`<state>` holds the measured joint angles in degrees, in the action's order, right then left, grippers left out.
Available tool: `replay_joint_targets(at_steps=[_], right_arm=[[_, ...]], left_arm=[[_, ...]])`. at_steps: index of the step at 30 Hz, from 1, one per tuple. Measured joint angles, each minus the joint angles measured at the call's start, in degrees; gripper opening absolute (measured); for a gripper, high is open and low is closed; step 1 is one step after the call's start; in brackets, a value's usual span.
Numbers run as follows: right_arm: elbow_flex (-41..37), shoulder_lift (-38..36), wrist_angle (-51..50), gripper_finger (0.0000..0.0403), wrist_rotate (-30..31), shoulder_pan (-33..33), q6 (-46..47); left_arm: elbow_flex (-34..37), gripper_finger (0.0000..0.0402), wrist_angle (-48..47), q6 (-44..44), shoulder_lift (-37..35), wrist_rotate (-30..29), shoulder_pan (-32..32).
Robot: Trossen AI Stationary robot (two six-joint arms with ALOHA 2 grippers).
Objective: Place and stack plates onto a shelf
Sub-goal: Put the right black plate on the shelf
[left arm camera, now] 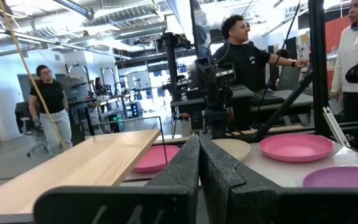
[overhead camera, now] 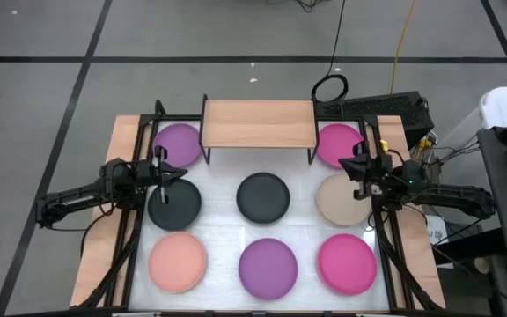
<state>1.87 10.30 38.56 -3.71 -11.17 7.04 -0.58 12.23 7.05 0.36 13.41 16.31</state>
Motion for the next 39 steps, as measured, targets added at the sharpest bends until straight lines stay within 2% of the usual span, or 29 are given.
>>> replay_joint_targets(at_steps=[4,10,18,25,28,31,35,39], right_arm=[[4.18,2.04,-1.92,0.0000,-3.71,0.58,2.09],[13.13,11.03,-6.62,0.0000,-3.54,4.68,-0.69],[19.03,29.88,-13.91,0.0000,6.70,10.92,-7.58],[22.01,44.04,-13.87,0.0000,10.08,15.95,-10.79],[25.77,48.30,-15.44,0.0000,10.13,18.00,-12.02],[31.00,51.74,-18.09,0.0001,12.87,20.56,-13.13],[37.98,56.06,-23.04,0.0021,15.92,25.08,-17.32],[40.98,60.30,-23.79,0.0061,17.47,28.59,-20.33]], left_arm=[[-0.01,0.0015,-0.02,0.00,0.00,0.00,0.00],[0.00,0.0015,-0.02,0.00,0.00,0.00,-0.02],[0.00,0.0015,-0.10,0.00,0.00,0.00,-0.02],[0.00,0.0015,-0.02,0.00,0.00,0.00,-0.02],[0.00,0.0015,-0.08,0.00,0.00,0.00,-0.02],[0.00,0.0015,-0.05,0.00,0.00,0.00,-0.02],[0.00,0.0015,-0.06,0.00,0.00,0.00,-0.02],[0.00,0.0015,-0.04,0.00,0.00,0.00,-0.02]])
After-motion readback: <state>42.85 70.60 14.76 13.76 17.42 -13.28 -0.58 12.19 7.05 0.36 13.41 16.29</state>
